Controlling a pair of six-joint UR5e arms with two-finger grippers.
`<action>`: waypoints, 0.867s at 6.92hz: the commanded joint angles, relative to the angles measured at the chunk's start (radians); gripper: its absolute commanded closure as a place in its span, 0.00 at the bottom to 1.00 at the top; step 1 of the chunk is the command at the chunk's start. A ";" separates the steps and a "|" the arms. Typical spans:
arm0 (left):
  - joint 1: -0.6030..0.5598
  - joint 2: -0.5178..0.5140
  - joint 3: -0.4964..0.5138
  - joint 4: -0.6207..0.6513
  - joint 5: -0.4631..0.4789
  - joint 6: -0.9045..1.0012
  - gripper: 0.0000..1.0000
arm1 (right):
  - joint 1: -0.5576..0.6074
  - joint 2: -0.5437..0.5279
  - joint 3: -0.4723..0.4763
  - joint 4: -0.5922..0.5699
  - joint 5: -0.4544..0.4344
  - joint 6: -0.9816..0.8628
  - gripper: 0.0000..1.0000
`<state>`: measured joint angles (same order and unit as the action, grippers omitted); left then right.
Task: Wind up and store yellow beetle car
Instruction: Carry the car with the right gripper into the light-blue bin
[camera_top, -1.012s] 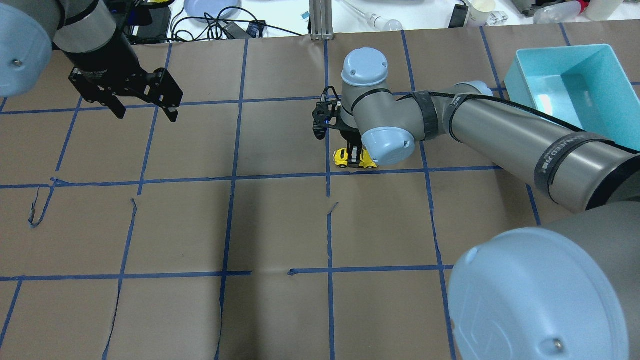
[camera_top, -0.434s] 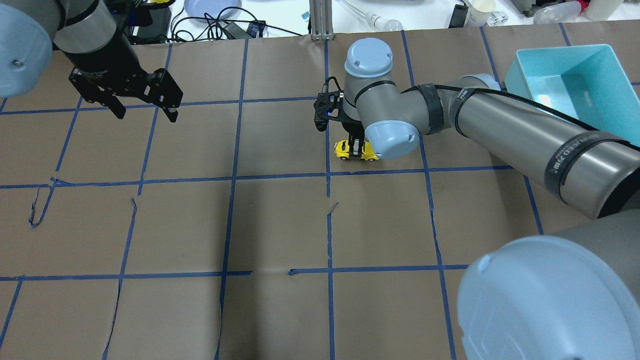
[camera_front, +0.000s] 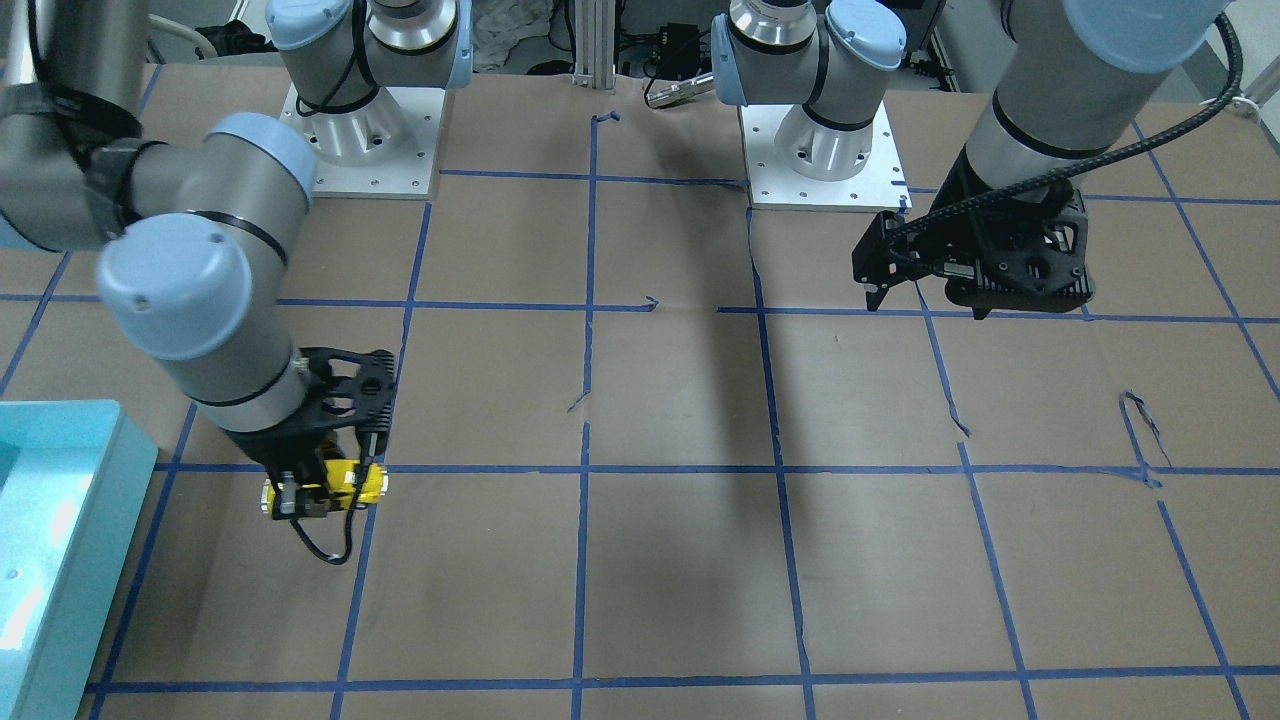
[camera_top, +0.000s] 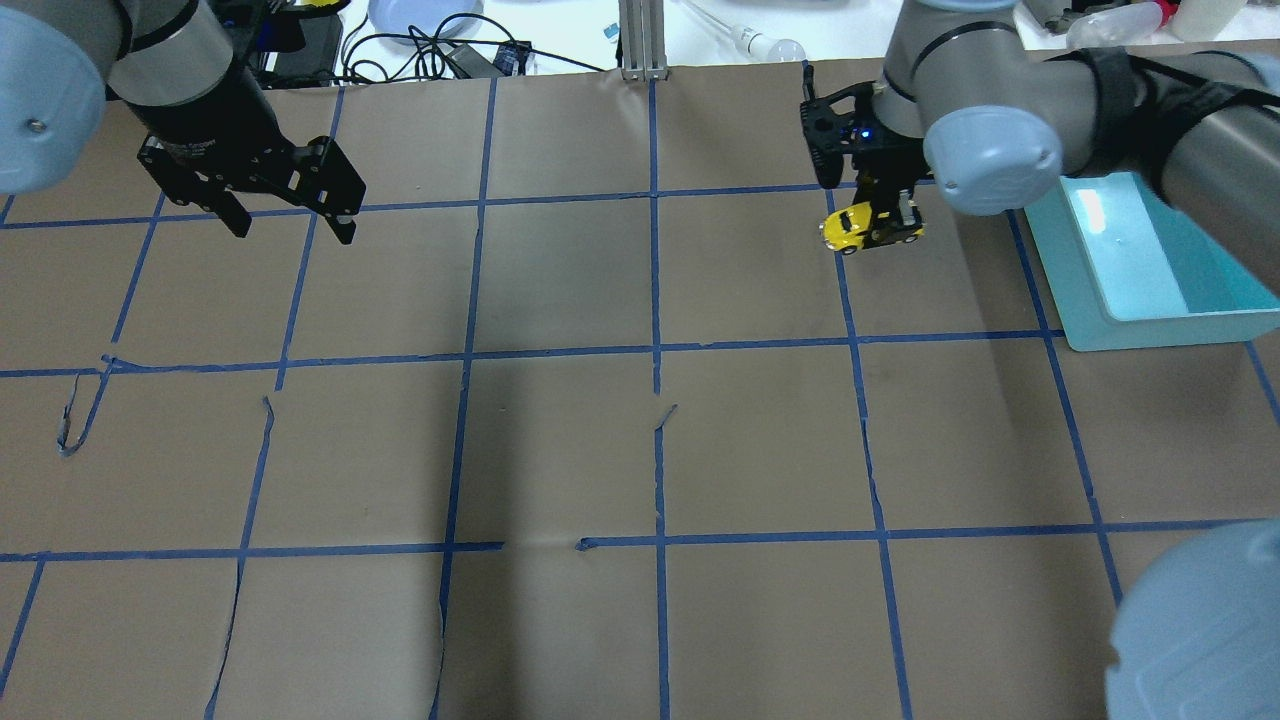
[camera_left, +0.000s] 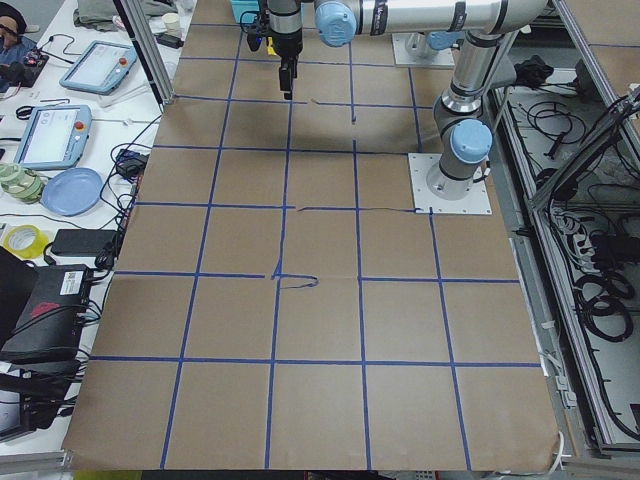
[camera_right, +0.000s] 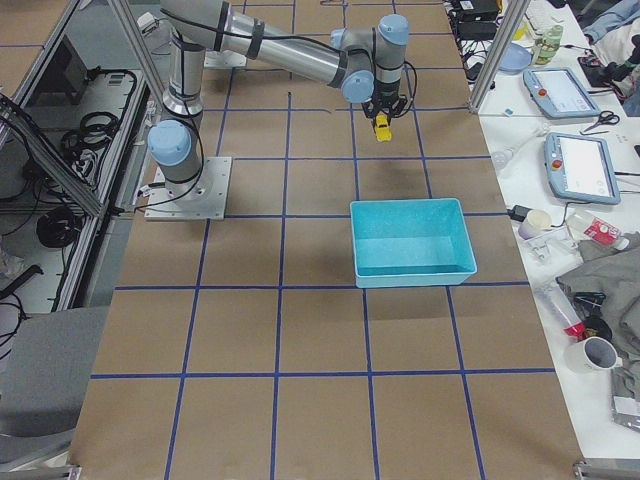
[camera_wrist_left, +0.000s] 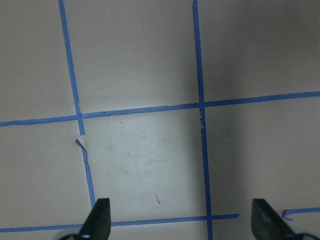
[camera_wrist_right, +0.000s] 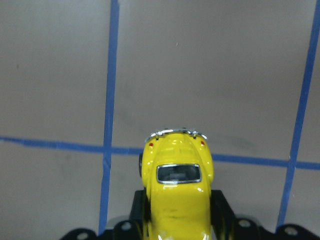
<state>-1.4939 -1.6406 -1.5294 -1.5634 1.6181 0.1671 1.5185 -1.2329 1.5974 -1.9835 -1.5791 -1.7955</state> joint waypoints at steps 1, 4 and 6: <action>0.000 0.001 -0.002 0.000 0.000 0.000 0.00 | -0.221 -0.052 -0.004 0.064 -0.007 -0.509 1.00; 0.001 0.001 0.000 0.000 -0.001 -0.001 0.00 | -0.413 -0.028 -0.050 0.055 -0.010 -1.211 1.00; 0.000 0.001 -0.002 0.000 -0.001 -0.001 0.00 | -0.513 0.060 -0.095 0.045 -0.024 -1.516 1.00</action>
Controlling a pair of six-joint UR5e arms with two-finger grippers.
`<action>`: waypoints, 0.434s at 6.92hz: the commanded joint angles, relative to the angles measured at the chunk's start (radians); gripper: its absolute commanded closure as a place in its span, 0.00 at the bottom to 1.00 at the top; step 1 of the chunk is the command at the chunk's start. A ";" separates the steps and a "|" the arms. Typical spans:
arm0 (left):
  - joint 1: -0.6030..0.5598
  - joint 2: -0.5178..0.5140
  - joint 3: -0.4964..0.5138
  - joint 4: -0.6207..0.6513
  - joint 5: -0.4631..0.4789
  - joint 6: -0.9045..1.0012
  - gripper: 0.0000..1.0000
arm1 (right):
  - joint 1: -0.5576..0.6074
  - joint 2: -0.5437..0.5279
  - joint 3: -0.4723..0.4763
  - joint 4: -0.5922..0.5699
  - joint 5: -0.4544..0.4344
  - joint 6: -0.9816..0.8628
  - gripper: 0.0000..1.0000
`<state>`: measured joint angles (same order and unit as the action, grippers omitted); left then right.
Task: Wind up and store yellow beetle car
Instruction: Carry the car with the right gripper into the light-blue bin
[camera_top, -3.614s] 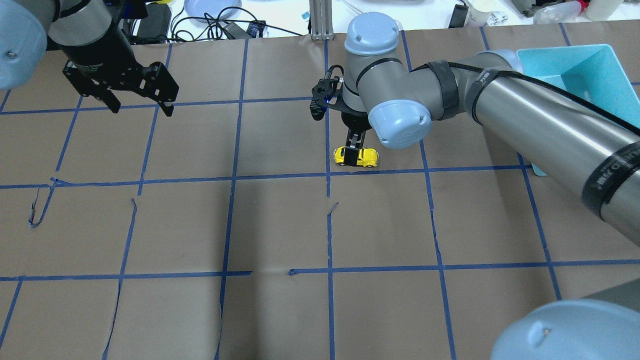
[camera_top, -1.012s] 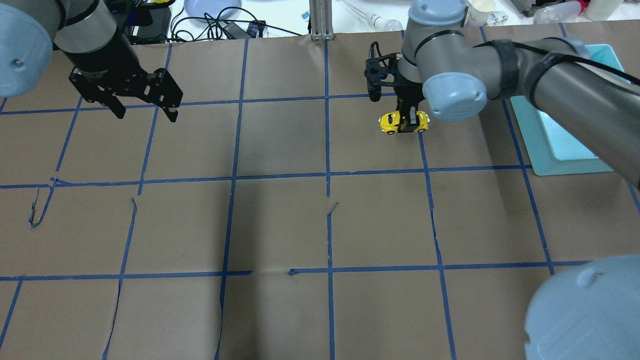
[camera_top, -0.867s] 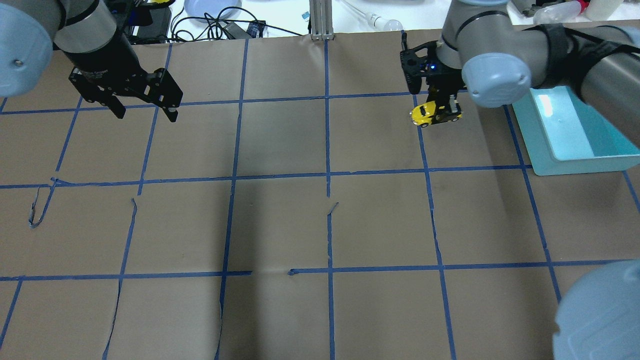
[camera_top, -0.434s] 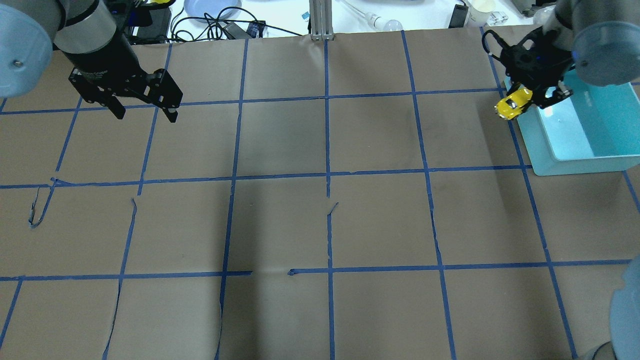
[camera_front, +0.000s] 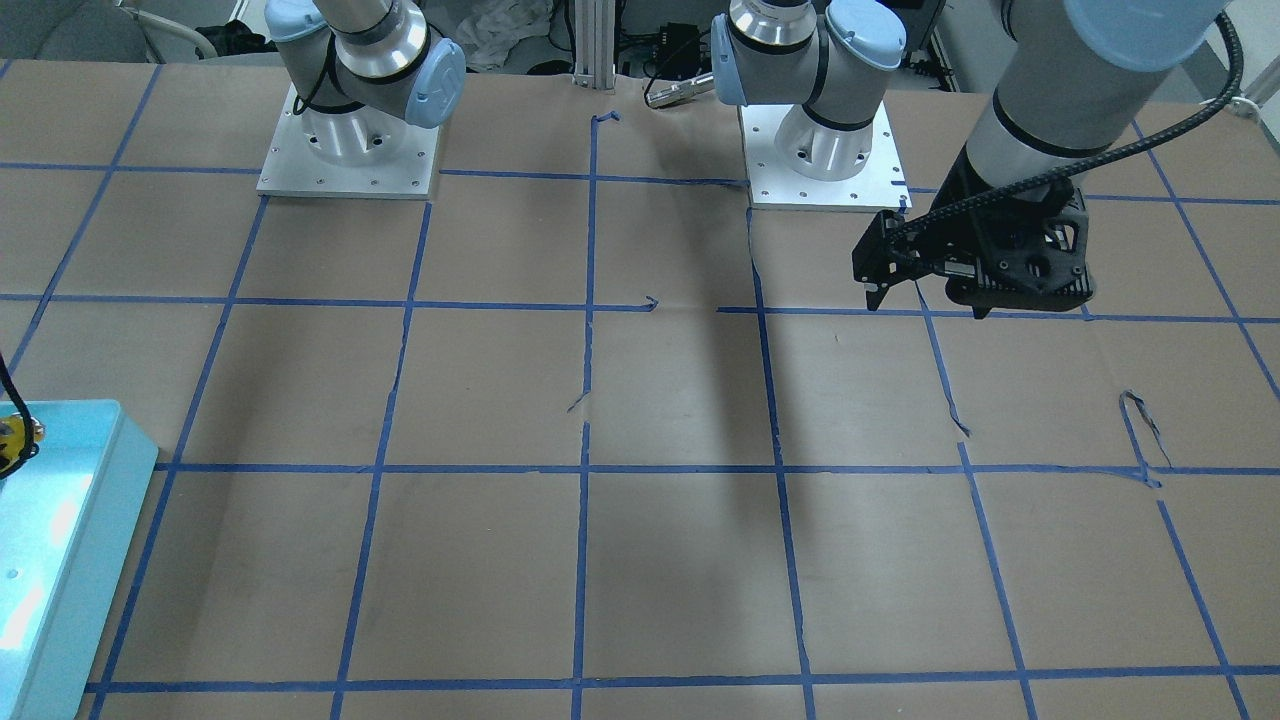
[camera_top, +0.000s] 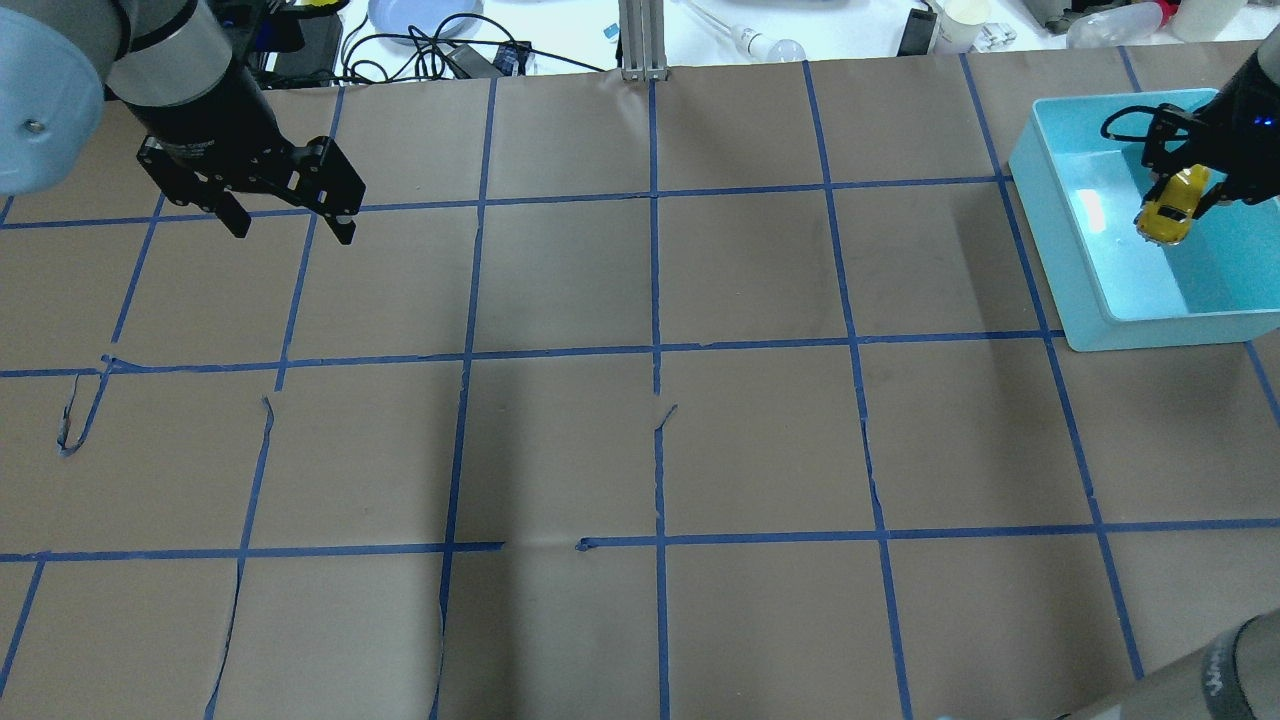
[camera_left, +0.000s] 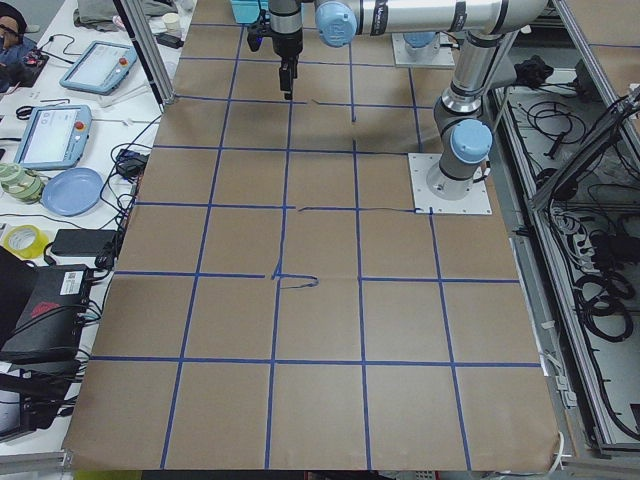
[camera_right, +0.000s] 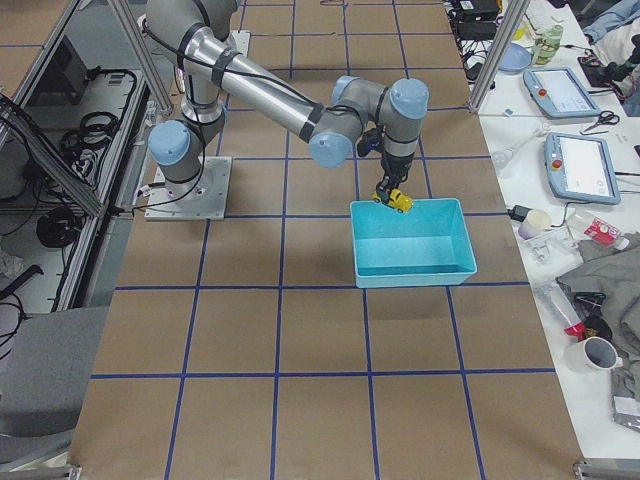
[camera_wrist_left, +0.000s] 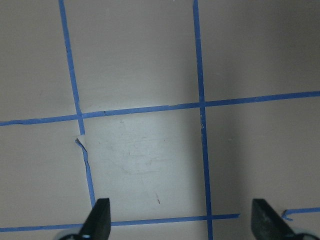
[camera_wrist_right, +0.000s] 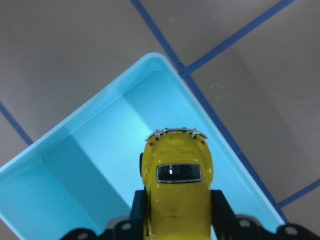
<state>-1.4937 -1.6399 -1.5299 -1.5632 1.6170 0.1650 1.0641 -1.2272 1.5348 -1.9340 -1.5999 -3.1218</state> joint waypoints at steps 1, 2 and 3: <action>0.000 0.002 0.000 0.003 -0.006 -0.005 0.00 | -0.076 0.113 -0.068 -0.003 -0.002 -0.268 1.00; 0.000 0.003 0.000 0.005 -0.017 -0.012 0.00 | -0.076 0.136 -0.068 -0.003 0.001 -0.337 1.00; -0.002 0.012 -0.001 0.005 -0.044 -0.013 0.00 | -0.076 0.153 -0.071 -0.003 0.008 -0.416 1.00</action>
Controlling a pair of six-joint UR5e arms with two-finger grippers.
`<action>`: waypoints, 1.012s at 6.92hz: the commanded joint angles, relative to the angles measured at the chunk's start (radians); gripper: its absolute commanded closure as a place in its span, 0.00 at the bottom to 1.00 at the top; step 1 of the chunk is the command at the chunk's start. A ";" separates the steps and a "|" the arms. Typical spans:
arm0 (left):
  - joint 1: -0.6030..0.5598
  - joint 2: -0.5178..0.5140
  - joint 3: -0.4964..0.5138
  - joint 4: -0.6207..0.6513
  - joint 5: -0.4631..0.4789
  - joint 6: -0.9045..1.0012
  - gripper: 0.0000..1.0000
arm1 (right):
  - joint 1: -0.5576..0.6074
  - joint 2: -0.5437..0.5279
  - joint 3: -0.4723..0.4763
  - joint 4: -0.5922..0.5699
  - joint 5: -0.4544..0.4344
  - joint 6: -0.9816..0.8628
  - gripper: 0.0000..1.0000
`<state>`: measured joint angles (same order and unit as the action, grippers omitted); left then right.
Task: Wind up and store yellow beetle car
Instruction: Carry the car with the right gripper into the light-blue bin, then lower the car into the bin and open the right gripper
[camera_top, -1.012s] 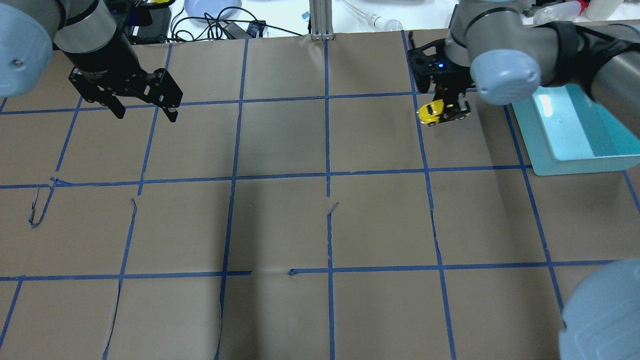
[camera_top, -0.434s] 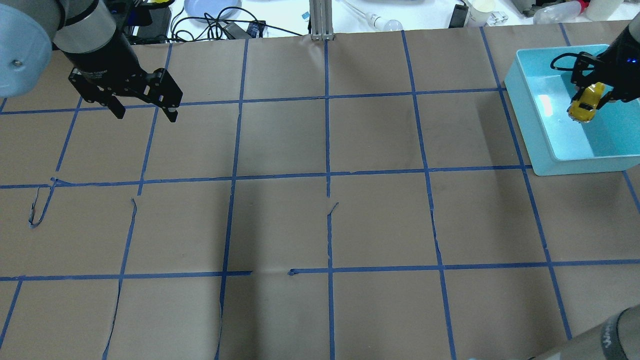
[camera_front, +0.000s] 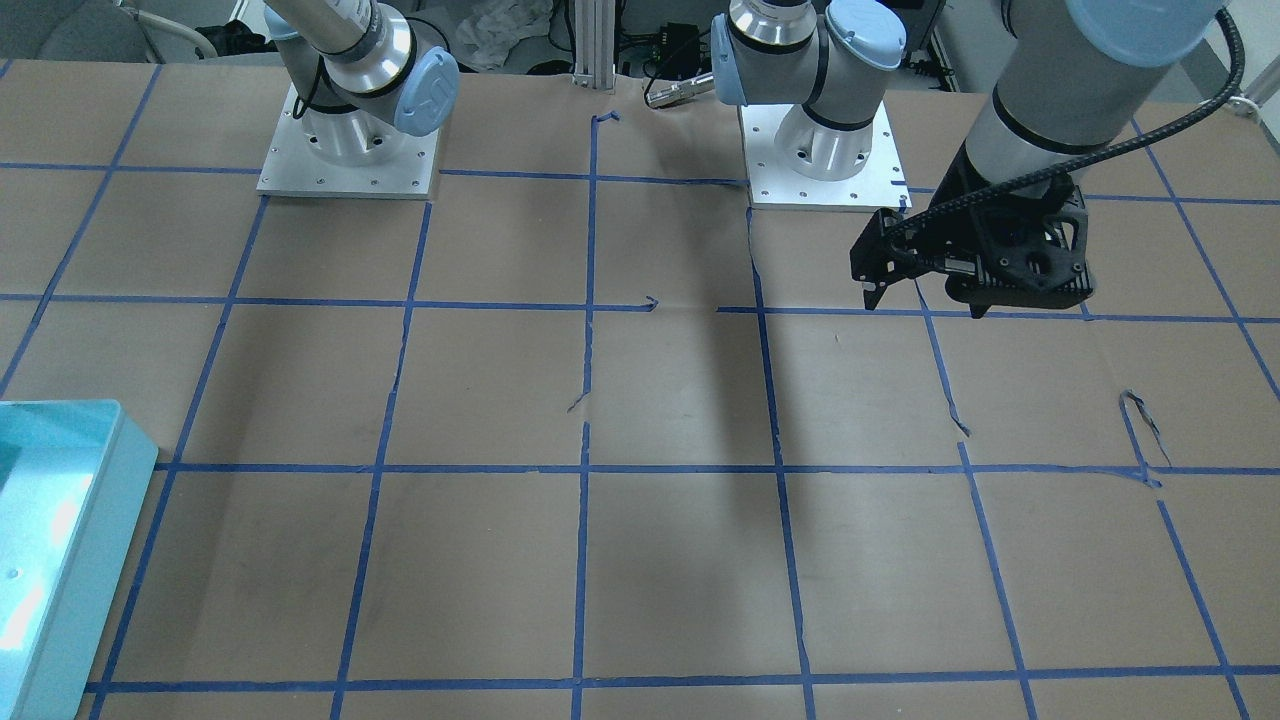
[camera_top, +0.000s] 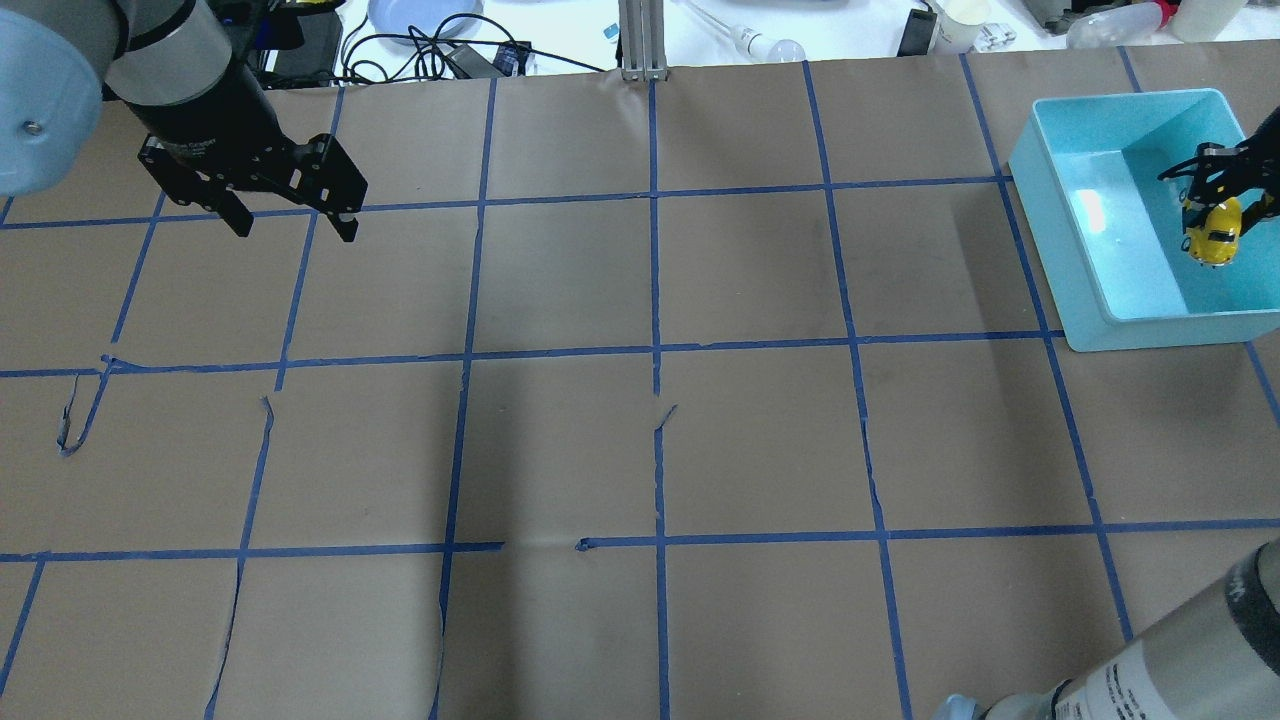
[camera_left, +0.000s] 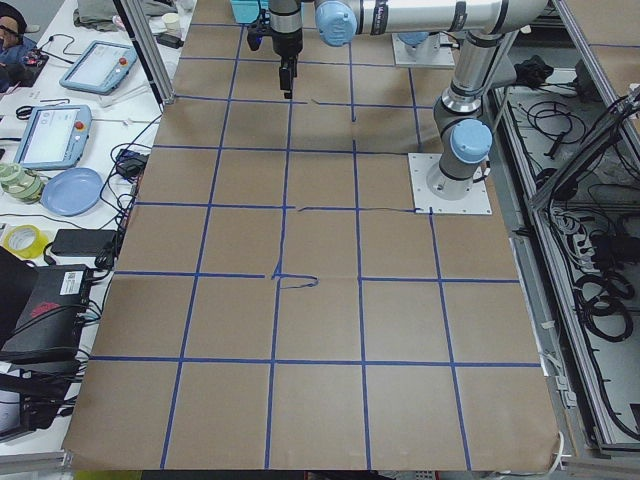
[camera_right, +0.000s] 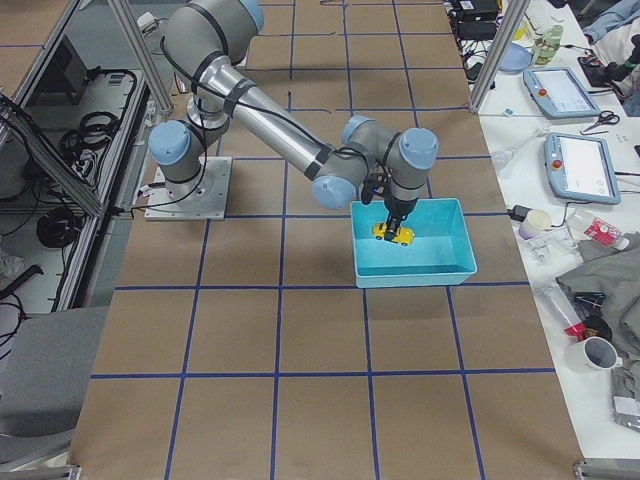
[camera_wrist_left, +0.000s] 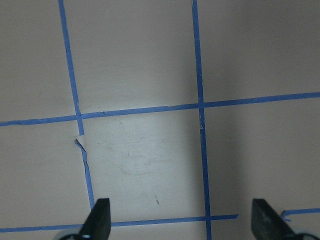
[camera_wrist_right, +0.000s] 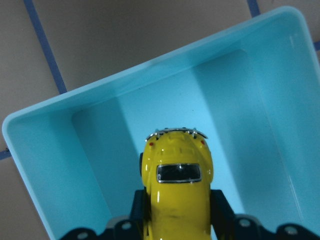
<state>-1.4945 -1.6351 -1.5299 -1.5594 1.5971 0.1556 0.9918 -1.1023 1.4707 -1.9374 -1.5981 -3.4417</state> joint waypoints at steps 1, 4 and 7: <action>-0.001 0.009 -0.009 0.001 -0.026 -0.008 0.00 | -0.004 0.038 -0.009 0.000 0.009 -0.097 1.00; -0.001 0.024 -0.047 0.004 -0.025 0.002 0.00 | 0.002 0.088 -0.010 -0.093 0.040 -0.091 1.00; -0.001 0.024 -0.049 0.018 -0.023 0.007 0.00 | 0.005 0.113 -0.001 -0.106 0.093 -0.154 1.00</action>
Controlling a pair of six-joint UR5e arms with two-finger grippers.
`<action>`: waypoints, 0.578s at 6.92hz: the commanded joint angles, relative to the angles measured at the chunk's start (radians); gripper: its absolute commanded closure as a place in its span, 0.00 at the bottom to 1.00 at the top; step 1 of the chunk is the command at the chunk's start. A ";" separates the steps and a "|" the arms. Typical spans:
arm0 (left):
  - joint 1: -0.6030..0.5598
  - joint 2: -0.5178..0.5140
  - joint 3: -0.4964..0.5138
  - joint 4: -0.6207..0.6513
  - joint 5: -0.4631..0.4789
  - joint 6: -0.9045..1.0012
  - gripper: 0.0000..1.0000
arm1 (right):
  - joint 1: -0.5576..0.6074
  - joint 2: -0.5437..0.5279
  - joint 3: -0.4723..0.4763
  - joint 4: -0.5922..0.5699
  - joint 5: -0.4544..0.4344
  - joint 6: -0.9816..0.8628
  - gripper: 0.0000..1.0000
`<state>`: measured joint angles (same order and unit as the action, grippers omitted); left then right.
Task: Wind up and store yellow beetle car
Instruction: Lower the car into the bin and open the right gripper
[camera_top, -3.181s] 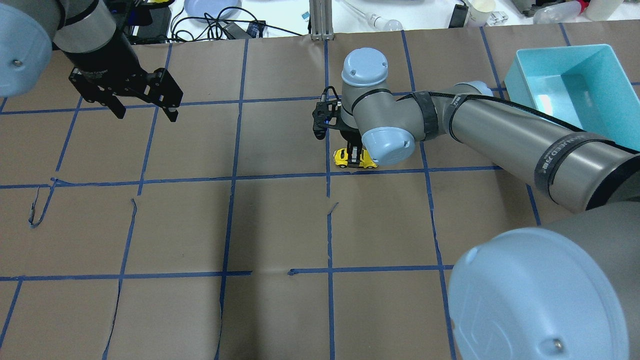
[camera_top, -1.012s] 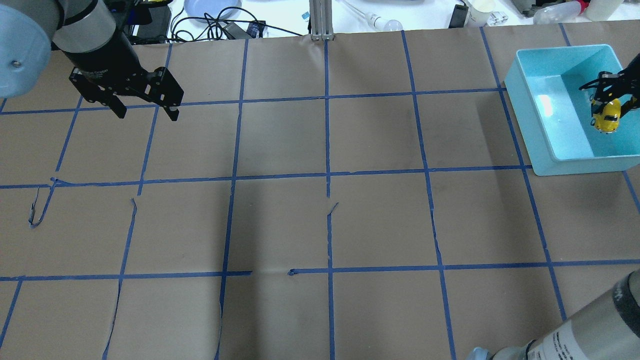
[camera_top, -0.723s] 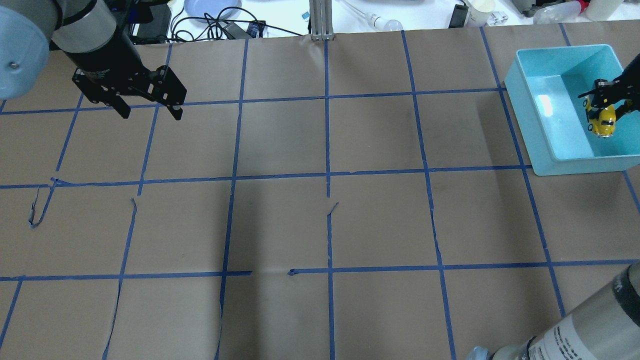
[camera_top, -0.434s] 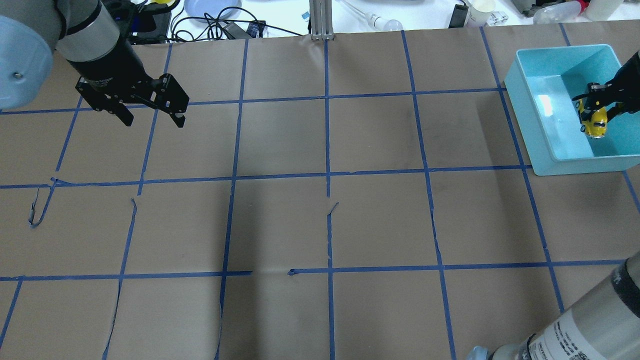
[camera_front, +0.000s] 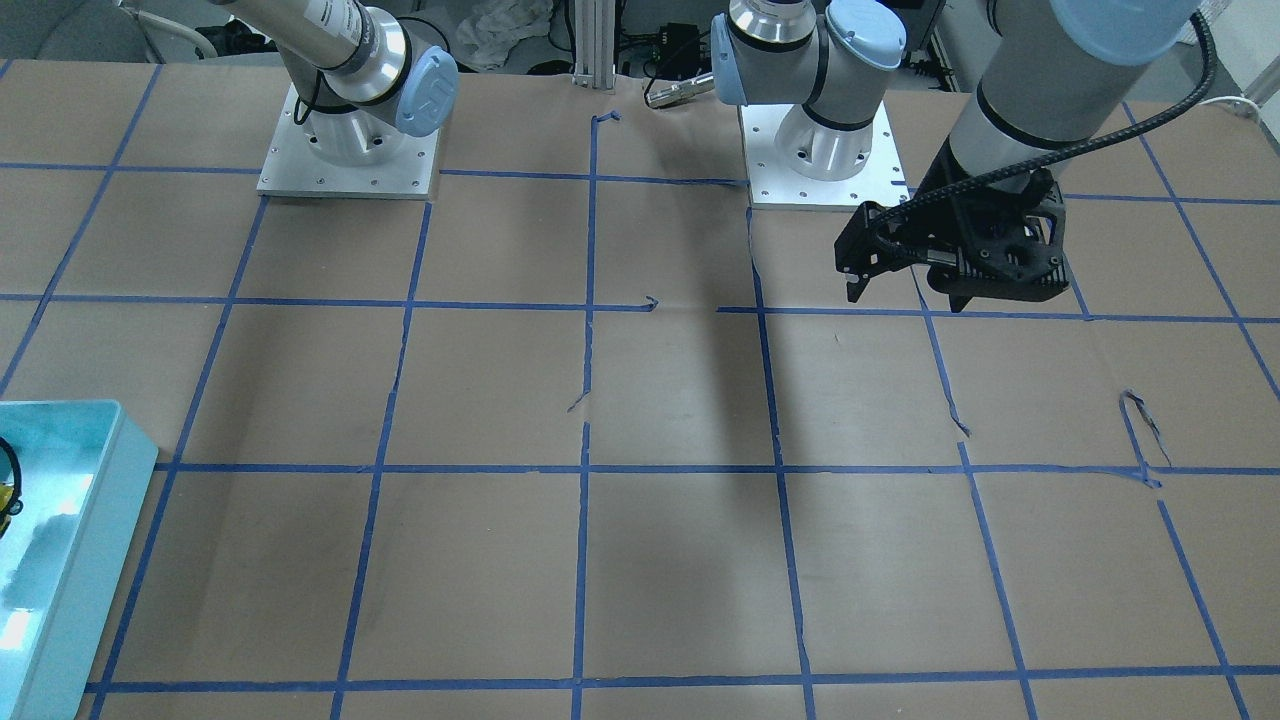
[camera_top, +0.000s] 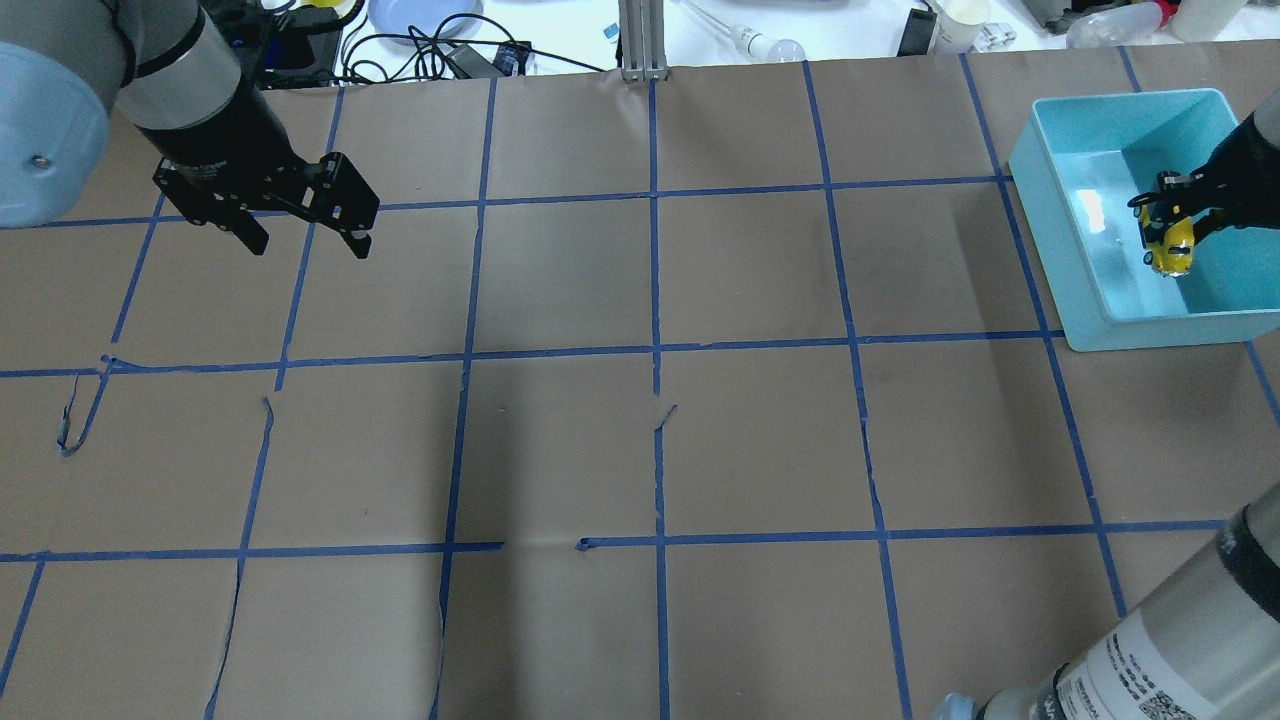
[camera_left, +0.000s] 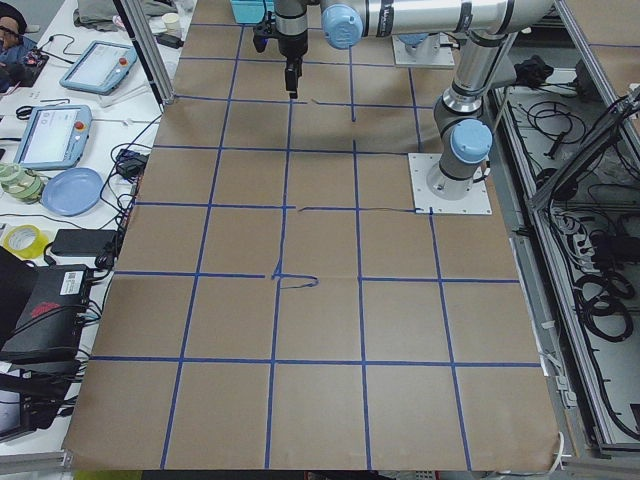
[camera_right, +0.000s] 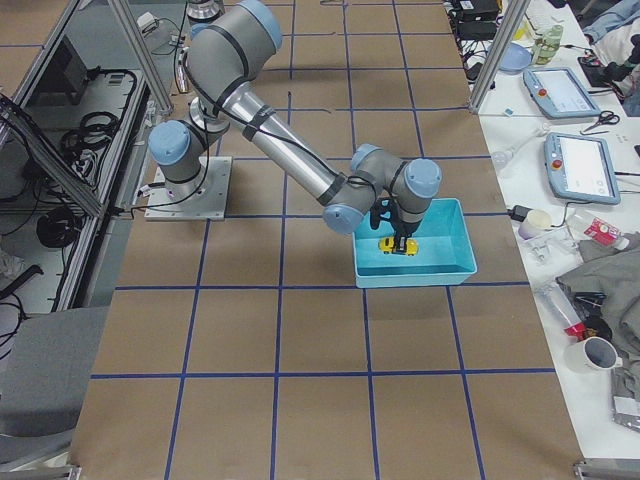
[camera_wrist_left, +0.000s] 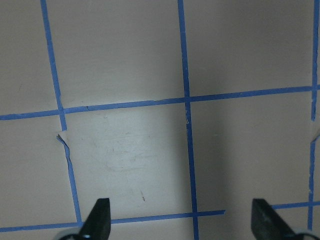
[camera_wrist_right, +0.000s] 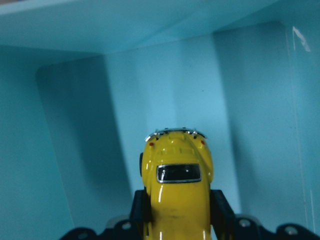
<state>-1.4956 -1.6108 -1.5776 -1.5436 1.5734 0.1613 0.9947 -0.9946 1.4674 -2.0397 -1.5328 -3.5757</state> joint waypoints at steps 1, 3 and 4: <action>0.000 0.000 -0.001 0.002 0.001 0.001 0.00 | 0.002 0.008 0.002 -0.001 0.029 -0.038 0.98; 0.002 0.000 -0.001 0.003 0.002 0.001 0.00 | 0.004 0.027 0.002 -0.016 0.029 -0.063 0.81; 0.002 0.000 -0.001 0.003 0.002 -0.006 0.00 | 0.004 0.031 0.005 -0.013 0.031 -0.064 0.51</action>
<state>-1.4947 -1.6107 -1.5785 -1.5403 1.5749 0.1609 0.9983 -0.9691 1.4705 -2.0508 -1.5034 -3.6354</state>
